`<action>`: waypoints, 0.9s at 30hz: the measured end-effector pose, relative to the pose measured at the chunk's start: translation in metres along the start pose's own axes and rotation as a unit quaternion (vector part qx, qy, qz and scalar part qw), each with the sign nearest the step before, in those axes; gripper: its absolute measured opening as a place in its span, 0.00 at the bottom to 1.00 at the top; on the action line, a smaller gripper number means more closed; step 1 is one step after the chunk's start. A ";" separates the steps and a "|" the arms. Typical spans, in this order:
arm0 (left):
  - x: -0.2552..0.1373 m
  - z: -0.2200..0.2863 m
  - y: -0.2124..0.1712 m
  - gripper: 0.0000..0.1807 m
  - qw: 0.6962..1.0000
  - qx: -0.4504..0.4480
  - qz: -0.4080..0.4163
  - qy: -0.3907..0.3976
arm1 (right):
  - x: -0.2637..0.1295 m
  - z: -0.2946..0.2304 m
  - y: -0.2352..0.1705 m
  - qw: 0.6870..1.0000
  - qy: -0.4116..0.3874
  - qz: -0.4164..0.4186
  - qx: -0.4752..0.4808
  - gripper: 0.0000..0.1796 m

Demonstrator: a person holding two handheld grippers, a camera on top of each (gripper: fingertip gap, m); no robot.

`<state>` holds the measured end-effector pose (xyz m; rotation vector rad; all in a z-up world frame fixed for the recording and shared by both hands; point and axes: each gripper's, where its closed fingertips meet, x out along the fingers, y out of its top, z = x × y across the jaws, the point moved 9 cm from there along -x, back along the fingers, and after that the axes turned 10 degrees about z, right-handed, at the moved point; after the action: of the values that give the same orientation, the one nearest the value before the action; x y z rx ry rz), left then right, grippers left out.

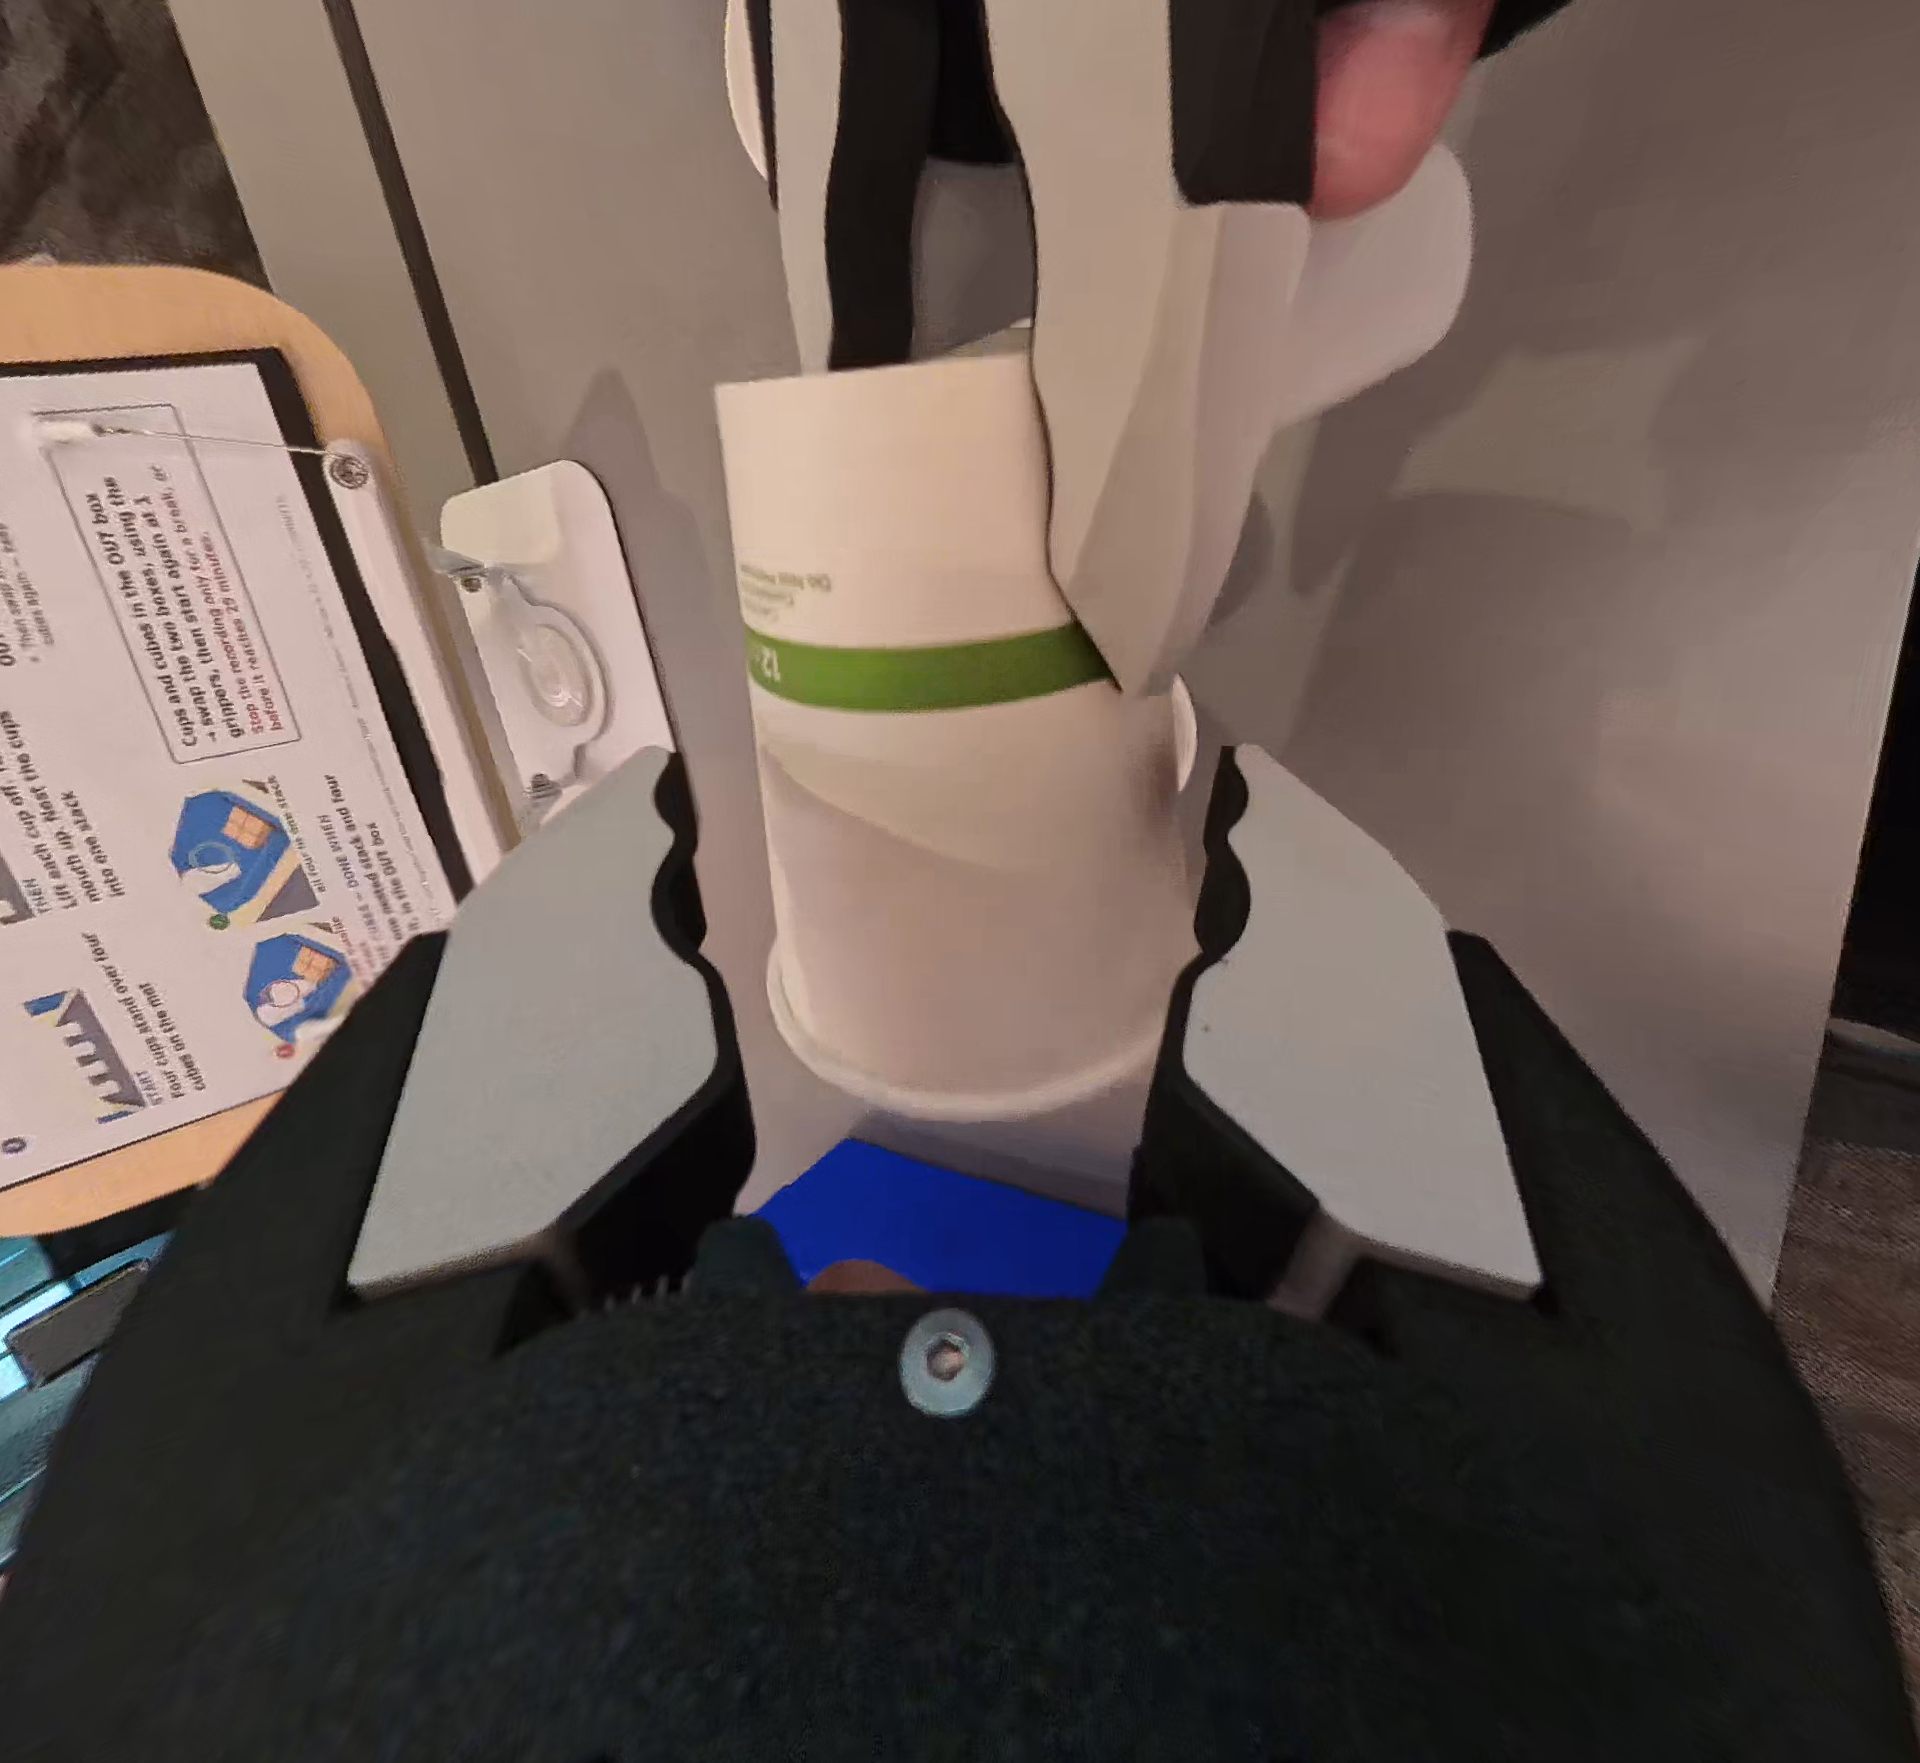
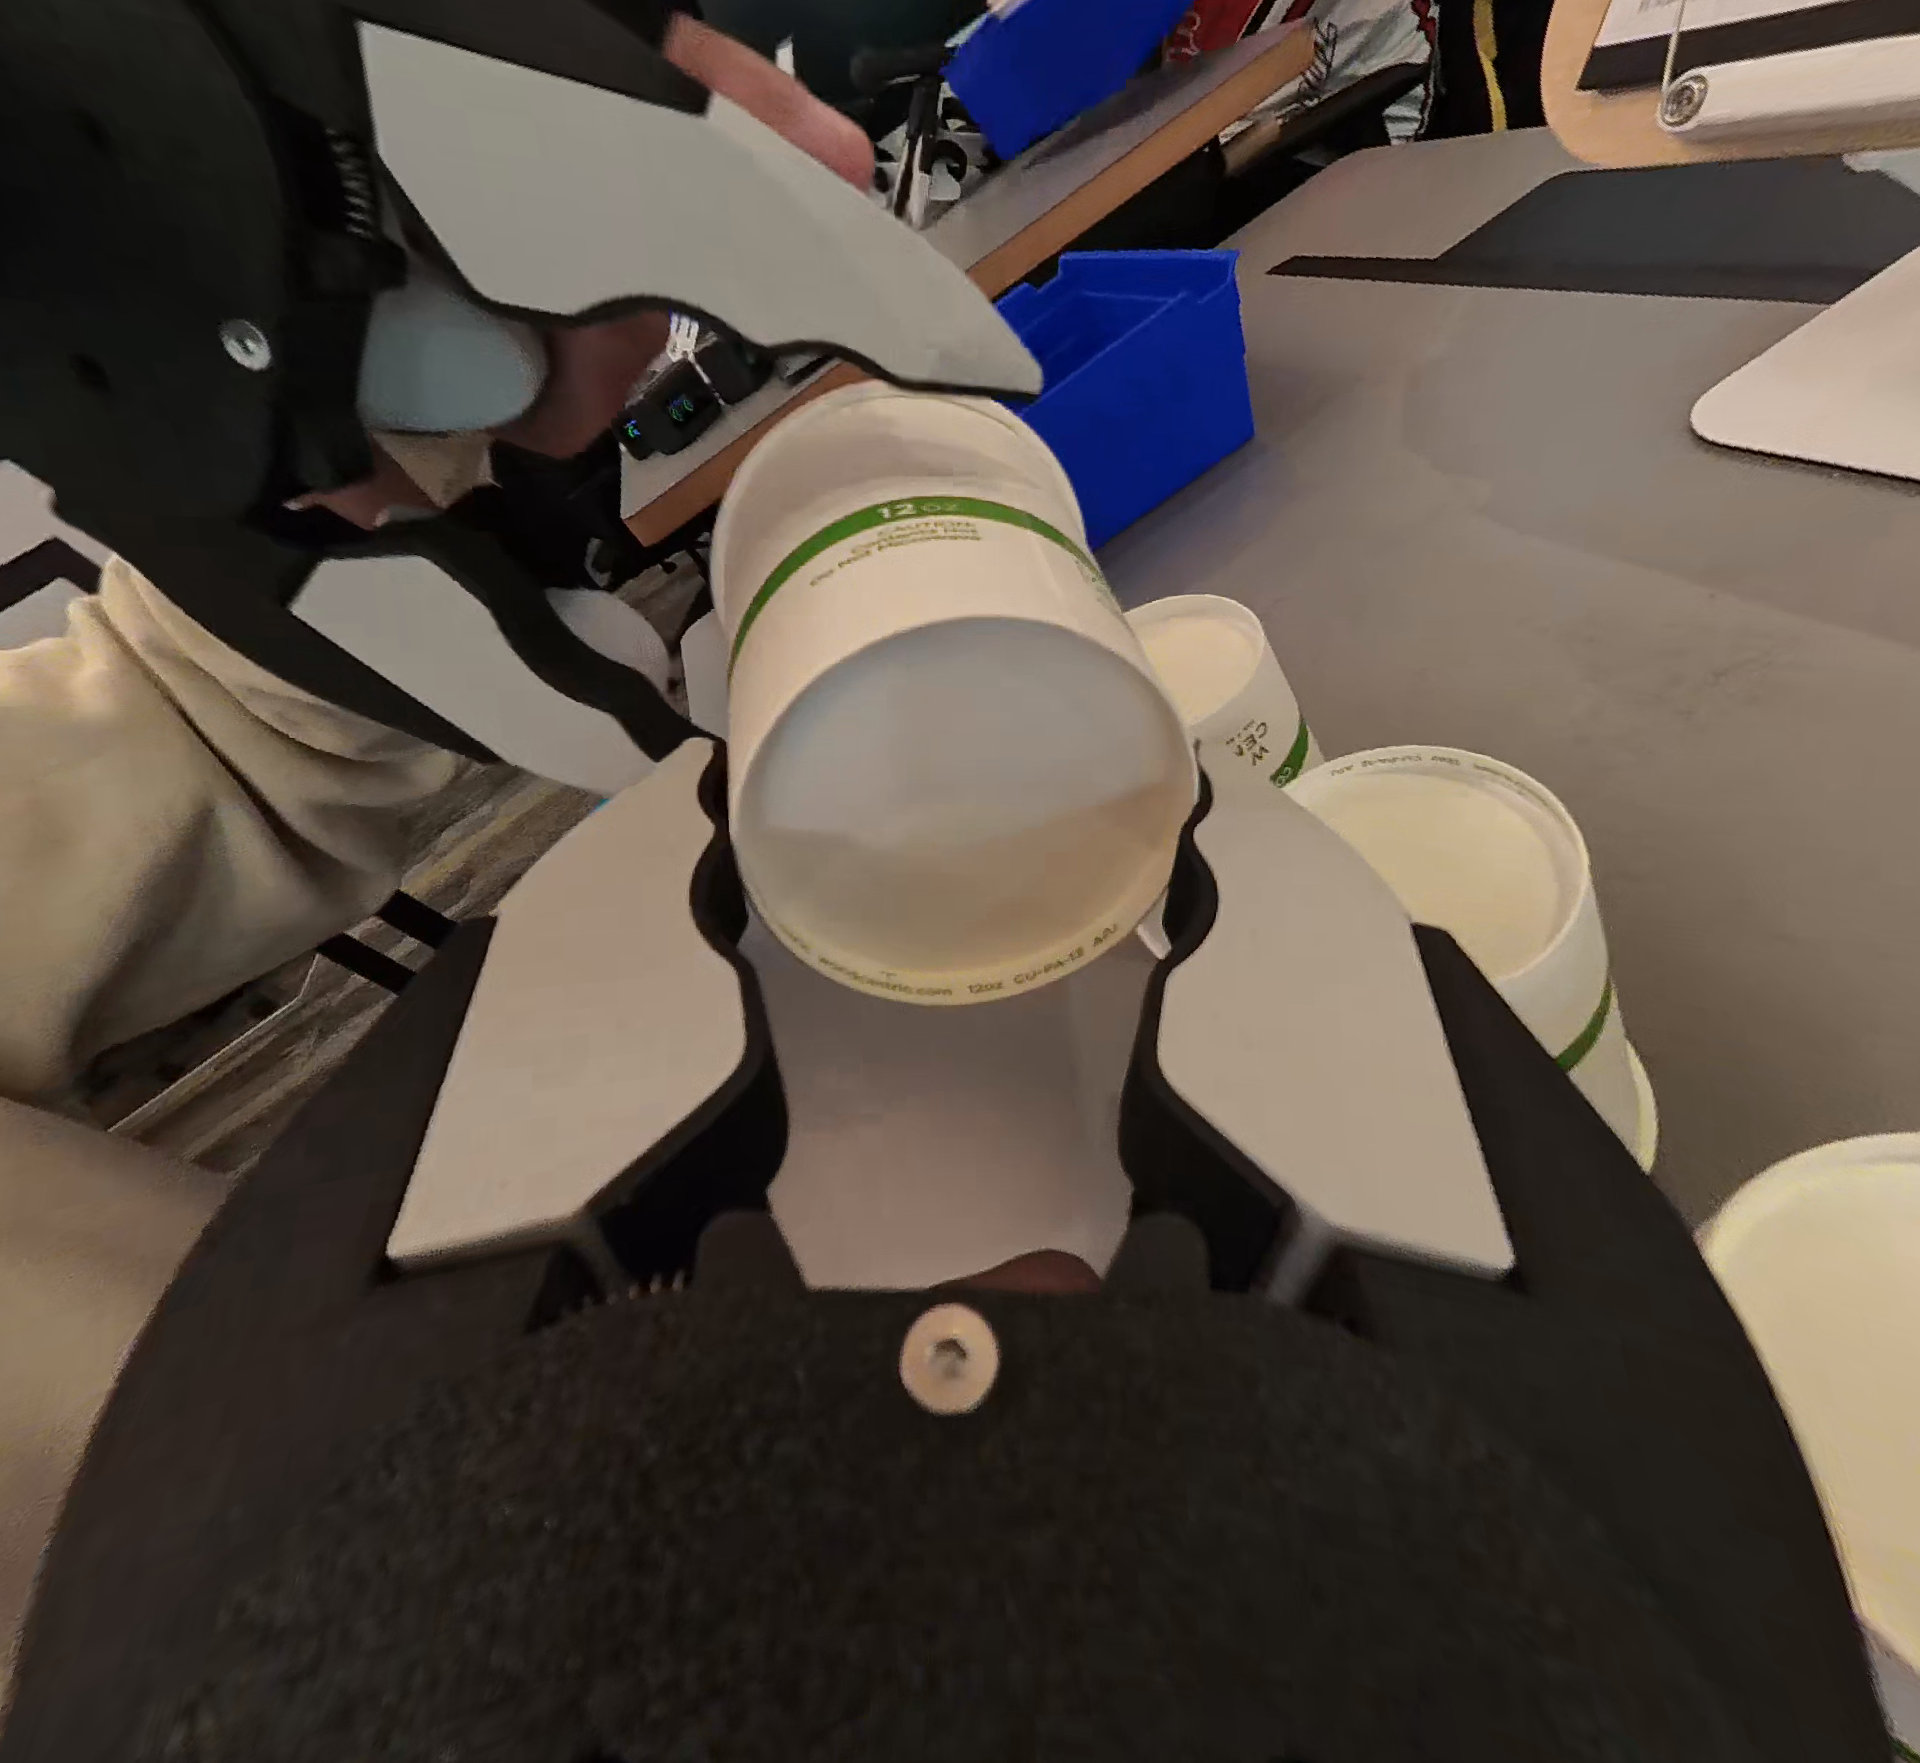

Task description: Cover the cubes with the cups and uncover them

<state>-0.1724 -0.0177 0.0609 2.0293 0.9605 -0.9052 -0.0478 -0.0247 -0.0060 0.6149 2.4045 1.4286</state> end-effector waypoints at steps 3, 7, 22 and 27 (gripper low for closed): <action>0.008 0.002 0.003 0.51 1.000 0.007 -0.011 0.007 | -0.001 -0.001 0.001 1.000 0.002 0.002 0.008 0.45; 0.016 0.005 0.003 0.49 0.999 0.017 -0.026 0.009 | 0.000 -0.003 0.000 1.000 -0.003 -0.003 0.009 0.45; 0.026 0.008 -0.017 0.47 0.998 -0.028 0.004 0.063 | -0.011 0.002 0.008 0.999 -0.026 0.024 -0.019 0.47; 0.018 0.006 -0.059 0.47 0.965 -0.189 0.120 0.140 | -0.046 0.003 0.014 0.995 -0.052 0.071 -0.053 0.47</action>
<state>-0.2142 0.0111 0.0263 1.9137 0.9262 -0.2816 -0.0036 -0.0394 0.0055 0.8283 2.2280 1.5276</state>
